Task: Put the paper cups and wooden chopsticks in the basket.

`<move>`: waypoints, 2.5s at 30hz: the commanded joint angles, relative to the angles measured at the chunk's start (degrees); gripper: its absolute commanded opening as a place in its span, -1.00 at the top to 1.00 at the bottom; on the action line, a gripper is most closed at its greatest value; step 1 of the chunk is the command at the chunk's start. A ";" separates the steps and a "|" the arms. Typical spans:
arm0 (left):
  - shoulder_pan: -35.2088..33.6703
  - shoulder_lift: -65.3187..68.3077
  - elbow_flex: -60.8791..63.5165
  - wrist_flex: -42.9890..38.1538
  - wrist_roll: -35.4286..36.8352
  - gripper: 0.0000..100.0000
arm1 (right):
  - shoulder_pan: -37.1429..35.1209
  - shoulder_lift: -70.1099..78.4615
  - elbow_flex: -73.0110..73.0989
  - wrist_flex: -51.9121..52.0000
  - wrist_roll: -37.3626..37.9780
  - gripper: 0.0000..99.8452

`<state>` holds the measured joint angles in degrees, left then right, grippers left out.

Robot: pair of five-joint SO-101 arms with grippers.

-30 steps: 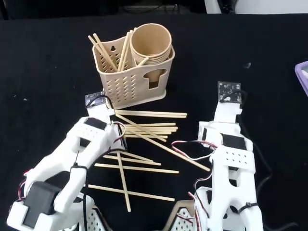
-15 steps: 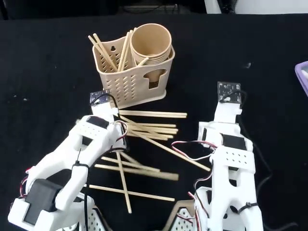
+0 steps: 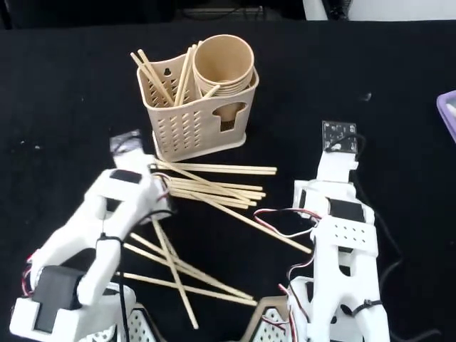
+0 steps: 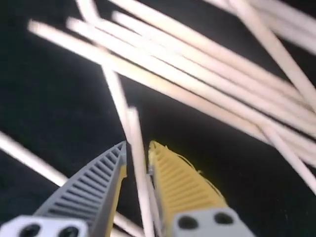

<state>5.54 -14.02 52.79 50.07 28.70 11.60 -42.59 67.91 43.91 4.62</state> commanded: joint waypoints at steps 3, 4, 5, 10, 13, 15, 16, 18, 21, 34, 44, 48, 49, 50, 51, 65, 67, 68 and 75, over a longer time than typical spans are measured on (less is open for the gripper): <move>-10.77 -0.09 -0.84 0.88 -2.29 0.94 | -0.70 -2.24 -0.22 -1.14 0.09 0.64; -11.82 -0.09 -1.27 0.97 -2.29 0.94 | -0.70 -2.24 -0.22 -1.14 0.09 0.64; -12.79 -0.09 -1.71 0.97 -2.20 0.94 | -0.62 -2.15 -0.22 -1.14 0.09 0.64; -17.80 -0.09 -4.62 0.88 1.58 0.94 | -0.62 -2.15 -0.22 -1.14 0.09 0.64; -19.65 -0.09 -6.90 0.97 2.90 0.94 | -0.62 -2.15 -0.22 -1.14 0.09 0.64; -20.09 -0.09 -8.13 0.97 2.64 0.94 | -0.62 -2.07 -0.22 -1.14 0.09 0.64; -20.09 -0.09 -8.40 0.97 2.55 0.93 | -0.62 -2.07 -0.22 -1.14 0.09 0.64; -19.65 0.00 -8.48 1.05 -0.70 0.87 | -0.62 -2.07 -0.22 -1.14 0.09 0.64; -19.91 -0.09 -9.19 2.55 -7.21 0.68 | -0.70 -2.07 -0.22 -1.05 0.09 0.64; -18.07 -18.90 -20.18 33.49 -75.25 0.58 | -0.97 -1.98 -0.22 -1.05 0.09 0.64; -16.40 -25.32 -3.56 43.16 -101.98 0.44 | -0.62 -1.98 -0.22 -1.14 0.09 0.64; -16.31 -22.77 1.36 38.42 -101.54 0.40 | -0.62 -1.98 -0.22 -1.05 0.09 0.64; -16.13 -21.71 2.86 36.48 -101.45 0.40 | -0.62 -1.98 -0.22 -1.05 0.09 0.64; -15.96 -20.75 4.18 34.64 -101.36 0.41 | -0.62 -1.98 -0.22 -1.05 0.09 0.64; -15.78 -19.69 5.14 32.79 -100.48 0.41 | -0.62 -1.98 -0.22 -1.05 0.09 0.64; -5.58 -16.00 9.10 6.59 -70.24 0.41 | -0.53 -2.15 -0.22 -0.97 0.09 0.64; -6.37 -16.00 8.92 4.75 -64.88 0.41 | -0.53 -2.15 -0.22 -0.97 0.09 0.64; -6.81 -16.00 8.66 3.96 -62.68 0.41 | -0.53 -2.24 -0.22 -0.97 0.09 0.64; -12.26 -16.00 1.36 8.62 -58.29 0.41 | -0.53 -2.24 -0.22 -0.97 0.18 0.64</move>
<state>-3.87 -29.49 60.79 54.90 -29.93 11.52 -42.59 67.91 43.91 4.62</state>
